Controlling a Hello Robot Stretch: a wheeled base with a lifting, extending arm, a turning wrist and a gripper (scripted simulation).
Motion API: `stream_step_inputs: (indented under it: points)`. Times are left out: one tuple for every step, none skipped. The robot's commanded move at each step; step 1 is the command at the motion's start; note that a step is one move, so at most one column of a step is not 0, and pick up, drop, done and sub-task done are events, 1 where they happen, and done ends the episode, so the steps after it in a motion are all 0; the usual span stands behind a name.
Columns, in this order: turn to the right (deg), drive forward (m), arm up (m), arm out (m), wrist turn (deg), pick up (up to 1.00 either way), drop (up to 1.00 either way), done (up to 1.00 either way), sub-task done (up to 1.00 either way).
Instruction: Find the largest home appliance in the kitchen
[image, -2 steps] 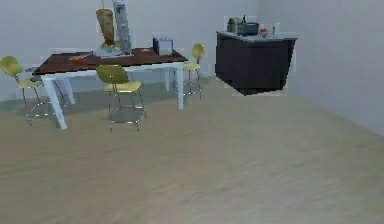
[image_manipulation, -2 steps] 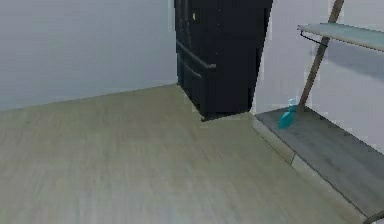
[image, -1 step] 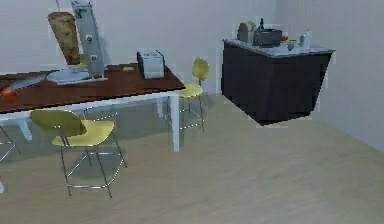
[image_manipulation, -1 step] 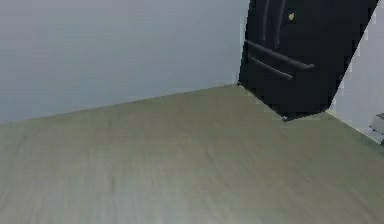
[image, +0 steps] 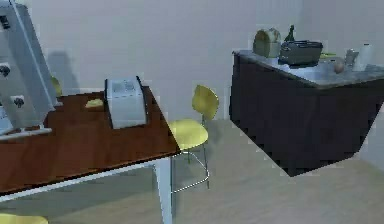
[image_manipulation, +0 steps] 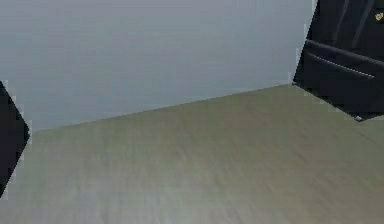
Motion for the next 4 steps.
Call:
stream_step_inputs:
  points:
    - [45.0, 0.0, 0.0, 0.0, 0.0, 0.0, 0.0, 0.0, 0.0]
    - [0.0, 1.0, 0.0, 0.0, 0.0, 0.0, 0.0, 0.0, 0.0]
    - [18.0, 0.0, 0.0, 0.0, 0.0, 0.0, 0.0, 0.0, 0.0]
    - [0.0, 0.1, 0.0, 0.0, 0.0, 0.0, 0.0, 0.0, 0.0]
